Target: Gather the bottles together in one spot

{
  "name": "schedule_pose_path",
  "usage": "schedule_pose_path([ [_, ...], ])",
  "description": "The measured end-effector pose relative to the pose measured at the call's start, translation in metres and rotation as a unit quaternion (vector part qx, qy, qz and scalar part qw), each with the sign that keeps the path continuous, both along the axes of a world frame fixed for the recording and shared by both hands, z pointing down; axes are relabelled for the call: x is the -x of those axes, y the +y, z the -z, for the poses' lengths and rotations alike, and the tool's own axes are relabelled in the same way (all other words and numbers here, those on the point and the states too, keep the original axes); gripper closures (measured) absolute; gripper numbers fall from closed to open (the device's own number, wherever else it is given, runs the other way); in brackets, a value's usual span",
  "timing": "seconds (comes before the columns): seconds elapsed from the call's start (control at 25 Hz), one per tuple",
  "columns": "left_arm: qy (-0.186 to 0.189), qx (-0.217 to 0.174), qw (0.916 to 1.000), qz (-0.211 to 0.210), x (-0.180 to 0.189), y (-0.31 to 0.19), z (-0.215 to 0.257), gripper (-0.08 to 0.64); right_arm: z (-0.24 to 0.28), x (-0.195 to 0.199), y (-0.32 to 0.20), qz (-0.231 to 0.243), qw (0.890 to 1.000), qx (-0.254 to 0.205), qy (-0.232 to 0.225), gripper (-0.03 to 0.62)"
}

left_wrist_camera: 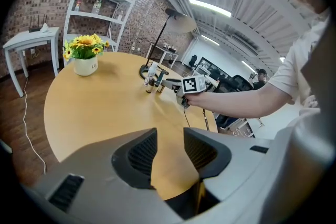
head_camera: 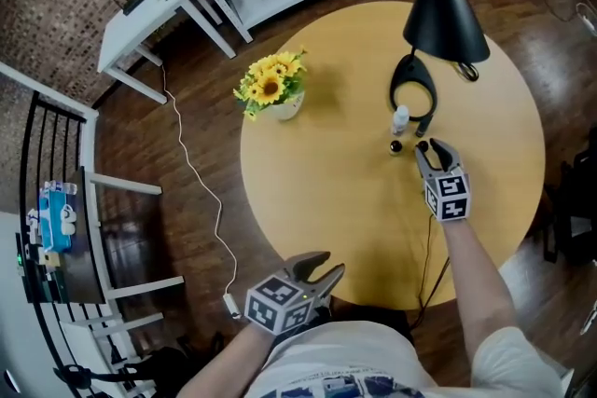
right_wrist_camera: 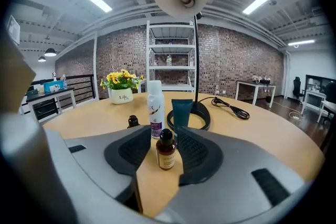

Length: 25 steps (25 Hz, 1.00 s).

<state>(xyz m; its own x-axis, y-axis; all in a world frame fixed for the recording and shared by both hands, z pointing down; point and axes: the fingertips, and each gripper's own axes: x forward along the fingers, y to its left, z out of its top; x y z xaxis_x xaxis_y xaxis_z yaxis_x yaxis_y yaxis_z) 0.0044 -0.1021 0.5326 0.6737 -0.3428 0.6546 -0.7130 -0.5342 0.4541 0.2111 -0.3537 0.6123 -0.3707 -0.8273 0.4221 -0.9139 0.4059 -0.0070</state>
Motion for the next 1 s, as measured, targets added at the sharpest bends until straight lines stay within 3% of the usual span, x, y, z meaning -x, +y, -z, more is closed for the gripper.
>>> schedule_pose_path([
  [0.2, -0.001, -0.017, 0.9998, -0.010, 0.001, 0.004, 0.005, 0.416, 0.037, -0.005, 0.026, -0.011, 1.000, -0.018, -0.018, 0.385],
  [0.36, 0.006, -0.042, 0.9988, -0.025, 0.006, 0.013, 0.013, 0.414, 0.073, -0.001, 0.081, -0.025, 0.999, -0.031, -0.029, 0.382],
  [0.76, 0.044, -0.079, 0.9949, -0.046, 0.049, 0.074, 0.039, 0.410, 0.109, 0.068, 0.307, -0.016, 0.999, 0.010, -0.046, 0.371],
  [1.0, 0.052, -0.095, 0.9938, -0.026, 0.089, 0.126, 0.041, 0.410, 0.133, 0.100, 0.424, -0.050, 0.998, 0.018, -0.043, 0.373],
])
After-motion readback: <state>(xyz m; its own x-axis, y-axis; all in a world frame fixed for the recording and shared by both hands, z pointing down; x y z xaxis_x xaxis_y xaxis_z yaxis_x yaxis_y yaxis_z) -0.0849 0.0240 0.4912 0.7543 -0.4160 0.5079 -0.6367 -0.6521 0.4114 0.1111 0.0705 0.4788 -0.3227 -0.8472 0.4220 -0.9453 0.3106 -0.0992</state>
